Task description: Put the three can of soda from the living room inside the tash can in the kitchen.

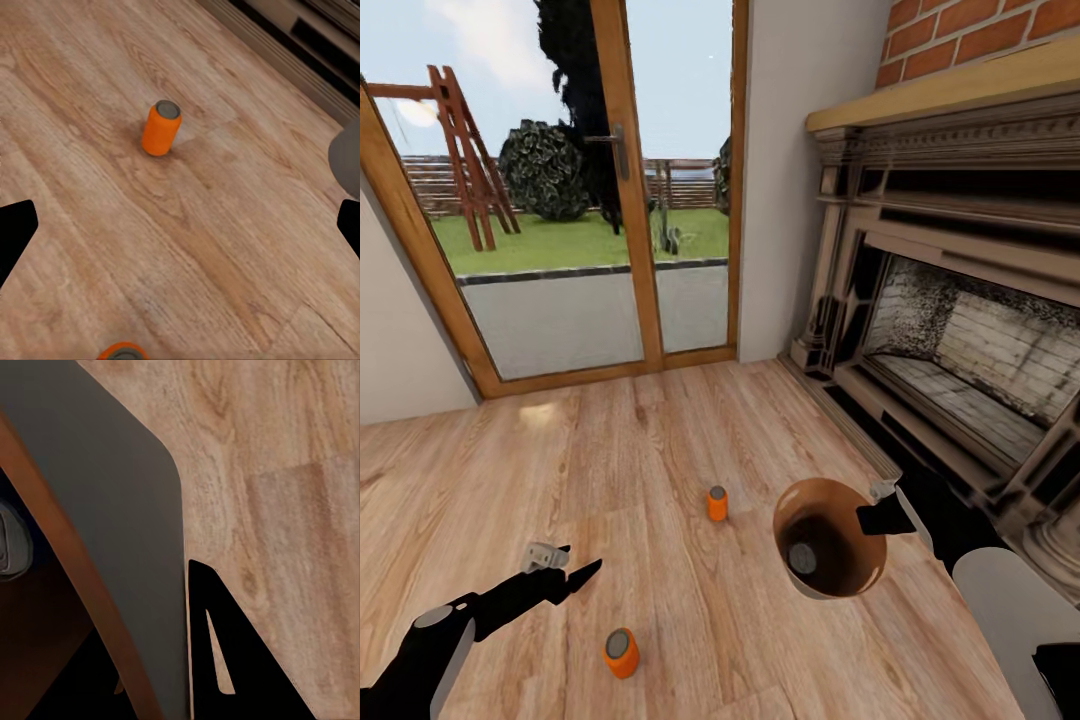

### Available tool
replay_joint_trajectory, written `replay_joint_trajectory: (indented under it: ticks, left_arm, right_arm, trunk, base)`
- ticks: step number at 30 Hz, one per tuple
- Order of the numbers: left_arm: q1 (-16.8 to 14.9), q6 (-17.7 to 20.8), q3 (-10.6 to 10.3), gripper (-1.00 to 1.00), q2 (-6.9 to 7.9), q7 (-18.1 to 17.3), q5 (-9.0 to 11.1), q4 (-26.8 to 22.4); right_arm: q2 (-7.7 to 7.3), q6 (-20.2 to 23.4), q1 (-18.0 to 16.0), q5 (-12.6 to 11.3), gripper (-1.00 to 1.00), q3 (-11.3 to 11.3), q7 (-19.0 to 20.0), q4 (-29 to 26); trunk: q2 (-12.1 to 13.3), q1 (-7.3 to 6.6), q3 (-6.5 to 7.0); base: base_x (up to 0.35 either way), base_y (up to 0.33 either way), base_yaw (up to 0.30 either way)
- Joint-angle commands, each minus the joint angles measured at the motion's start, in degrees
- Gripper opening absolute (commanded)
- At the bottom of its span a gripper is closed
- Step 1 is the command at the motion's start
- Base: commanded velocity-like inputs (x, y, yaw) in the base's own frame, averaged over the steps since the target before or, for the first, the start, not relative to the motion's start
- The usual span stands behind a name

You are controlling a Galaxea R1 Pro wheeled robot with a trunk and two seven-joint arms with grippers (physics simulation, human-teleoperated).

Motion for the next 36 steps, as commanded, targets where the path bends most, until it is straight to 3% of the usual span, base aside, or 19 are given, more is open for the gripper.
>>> replay_joint_trajectory:
  ticks: [1, 7, 11, 12, 17, 23, 30, 36]
  left_arm:
    - [0.0, 0.0, 0.0, 1.00, -0.17, 0.1, 0.0, 0.1]
    - [0.0, 0.0, -0.1, 1.00, -2.58, 4.3, -0.2, 1.6]
    - [-0.1, -0.1, -0.4, 1.00, -5.12, 14.3, -0.5, 4.2]
    - [-0.2, -0.2, -0.6, 1.00, -6.34, 19.1, -0.4, 6.0]
    - [-0.7, -2.5, -1.7, 1.00, -9.91, 28.9, -0.4, 10.0]
    - [-0.9, -6.4, -2.7, 1.00, -11.36, 32.6, -0.4, 11.5]
    - [-0.9, -12.2, -2.9, 1.00, -11.54, 34.5, -0.4, 14.2]
    - [-0.9, -14.6, -2.9, 1.00, -11.33, 35.2, -0.4, 16.7]
  right_arm:
    - [0.01, 0.1, 0.0, -0.6, -1.00, -0.1, 0.1, 0.0]
    - [-0.05, 0.1, 0.0, -0.7, -1.00, -0.2, 0.1, -0.1]
    - [-0.07, 0.2, 0.0, -0.7, -1.00, -0.4, 0.1, -0.2]
    - [-0.07, 0.2, 0.0, -0.7, -1.00, -0.4, 0.1, -0.2]
    - [-0.36, 0.6, -0.1, -0.8, -1.00, -0.8, 0.2, -0.3]
    - [-0.77, 3.6, -0.3, -0.9, -1.00, -3.6, 0.3, -0.5]
    - [-1.13, 4.5, -0.5, -0.8, -1.00, -4.4, 0.3, -3.3]
    - [-1.26, 4.5, -0.4, -0.9, -1.00, -4.6, 0.5, -7.4]
  trunk:
    - [0.0, 0.00, 0.01]
    - [0.0, 0.00, 0.01]
    - [-0.4, 0.22, -0.17]
    - [-0.8, 0.44, -0.35]
    - [-2.8, 1.53, -1.25]
    - [-5.2, 2.85, -2.33]
    - [-8.0, 4.39, -3.58]
    - [-10.4, 5.71, -4.66]
  base:
    - [0.000, 0.005, 0.000]
    - [0.000, 0.003, 0.000]
    - [0.000, 0.000, 0.000]
    - [0.000, 0.000, 0.000]
    - [0.000, 0.000, 0.000]
    - [0.000, 0.000, 0.000]
    - [0.000, 0.000, 0.000]
    - [0.000, 0.000, 0.000]
